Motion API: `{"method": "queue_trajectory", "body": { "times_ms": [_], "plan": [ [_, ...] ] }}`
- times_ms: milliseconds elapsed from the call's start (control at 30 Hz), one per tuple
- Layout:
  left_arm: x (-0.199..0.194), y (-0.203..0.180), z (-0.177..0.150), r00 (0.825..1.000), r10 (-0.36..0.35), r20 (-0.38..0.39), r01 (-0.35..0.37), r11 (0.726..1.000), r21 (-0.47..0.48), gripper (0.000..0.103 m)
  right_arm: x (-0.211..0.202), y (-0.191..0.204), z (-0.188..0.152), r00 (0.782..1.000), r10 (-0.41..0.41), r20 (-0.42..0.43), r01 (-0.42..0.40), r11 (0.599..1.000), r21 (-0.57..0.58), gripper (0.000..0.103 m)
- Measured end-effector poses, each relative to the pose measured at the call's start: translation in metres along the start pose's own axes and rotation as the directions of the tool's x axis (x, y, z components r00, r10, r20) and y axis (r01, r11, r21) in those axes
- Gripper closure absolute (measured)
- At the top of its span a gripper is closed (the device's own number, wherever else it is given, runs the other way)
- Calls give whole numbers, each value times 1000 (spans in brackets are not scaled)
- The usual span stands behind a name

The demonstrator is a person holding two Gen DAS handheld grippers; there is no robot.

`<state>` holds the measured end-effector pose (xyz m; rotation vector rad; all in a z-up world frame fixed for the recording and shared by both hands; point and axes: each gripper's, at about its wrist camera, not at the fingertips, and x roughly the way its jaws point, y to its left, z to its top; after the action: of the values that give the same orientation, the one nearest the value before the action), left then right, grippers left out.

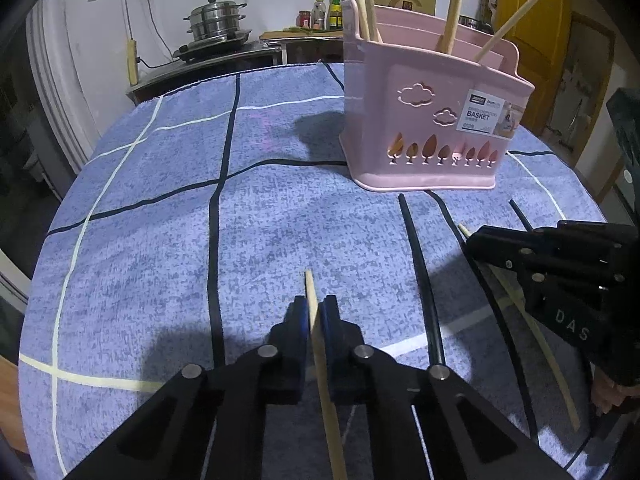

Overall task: Organize utensils
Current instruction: 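Lower the left tool onto a bamboo chopstick and close while the right tool grasps another, then lift the held chopsticks with both tools and carry them toward the pink basket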

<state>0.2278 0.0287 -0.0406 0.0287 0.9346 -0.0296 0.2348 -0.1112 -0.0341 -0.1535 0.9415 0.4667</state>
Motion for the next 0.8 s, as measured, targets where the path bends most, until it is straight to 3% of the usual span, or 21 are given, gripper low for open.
{"method": "queue_trajectory", "body": {
  "times_ms": [367, 800],
  "plan": [
    [-6, 6, 5, 999, -49, -13, 49, 998, -29, 98, -17, -2, 5, 999, 29, 33, -29, 1000, 8, 98],
    [-76, 15, 44, 988, -86, 130, 91, 995, -33, 97, -76, -7, 28, 984, 65, 165, -68, 998, 9, 98]
  ]
}}
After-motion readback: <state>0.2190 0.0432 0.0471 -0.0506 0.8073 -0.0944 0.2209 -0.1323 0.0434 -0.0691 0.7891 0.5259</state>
